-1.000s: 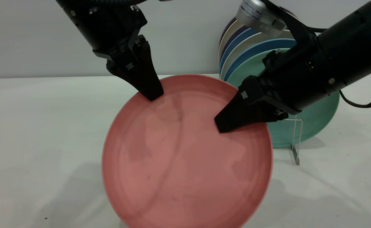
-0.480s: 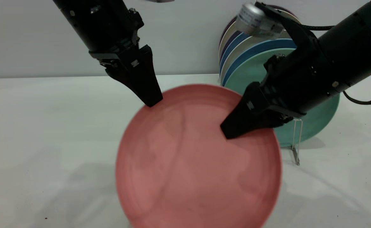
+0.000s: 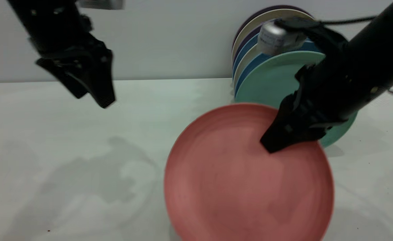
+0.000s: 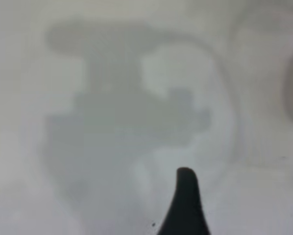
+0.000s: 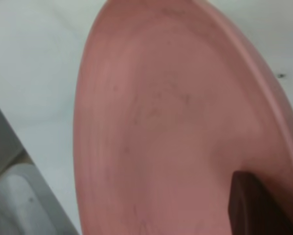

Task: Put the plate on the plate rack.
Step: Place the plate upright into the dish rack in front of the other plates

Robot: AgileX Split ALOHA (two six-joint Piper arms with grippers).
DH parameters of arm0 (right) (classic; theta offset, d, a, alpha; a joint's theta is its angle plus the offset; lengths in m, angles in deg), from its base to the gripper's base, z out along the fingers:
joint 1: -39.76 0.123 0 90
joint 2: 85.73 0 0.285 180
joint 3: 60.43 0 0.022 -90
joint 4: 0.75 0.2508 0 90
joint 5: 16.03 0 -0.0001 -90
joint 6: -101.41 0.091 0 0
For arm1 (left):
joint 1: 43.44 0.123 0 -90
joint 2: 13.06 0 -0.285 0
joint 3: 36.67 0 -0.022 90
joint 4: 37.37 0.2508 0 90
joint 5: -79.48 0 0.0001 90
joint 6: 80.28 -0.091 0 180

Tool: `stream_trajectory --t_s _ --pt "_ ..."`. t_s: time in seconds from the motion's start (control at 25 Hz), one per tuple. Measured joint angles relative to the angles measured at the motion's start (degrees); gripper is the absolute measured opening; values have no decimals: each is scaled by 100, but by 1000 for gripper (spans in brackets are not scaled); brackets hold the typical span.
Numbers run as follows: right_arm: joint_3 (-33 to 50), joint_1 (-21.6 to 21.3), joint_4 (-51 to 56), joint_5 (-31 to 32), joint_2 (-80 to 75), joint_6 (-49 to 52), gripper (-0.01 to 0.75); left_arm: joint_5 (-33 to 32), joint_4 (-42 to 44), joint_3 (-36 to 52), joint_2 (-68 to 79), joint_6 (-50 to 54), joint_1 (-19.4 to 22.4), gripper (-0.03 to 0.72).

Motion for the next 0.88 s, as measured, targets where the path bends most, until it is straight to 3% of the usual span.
stream_trajectory --t_s 0.32,0.56,0.88 --pt "-449 0 -2826 127 705 2042 86 -89 24 0 0 625 460 461" --pt "-669 0 -4740 438 1118 3316 86 -59 24 0 0 631 465 438" --pt "-819 138 -5705 488 1554 3440 86 66 24 0 0 661 465 438"
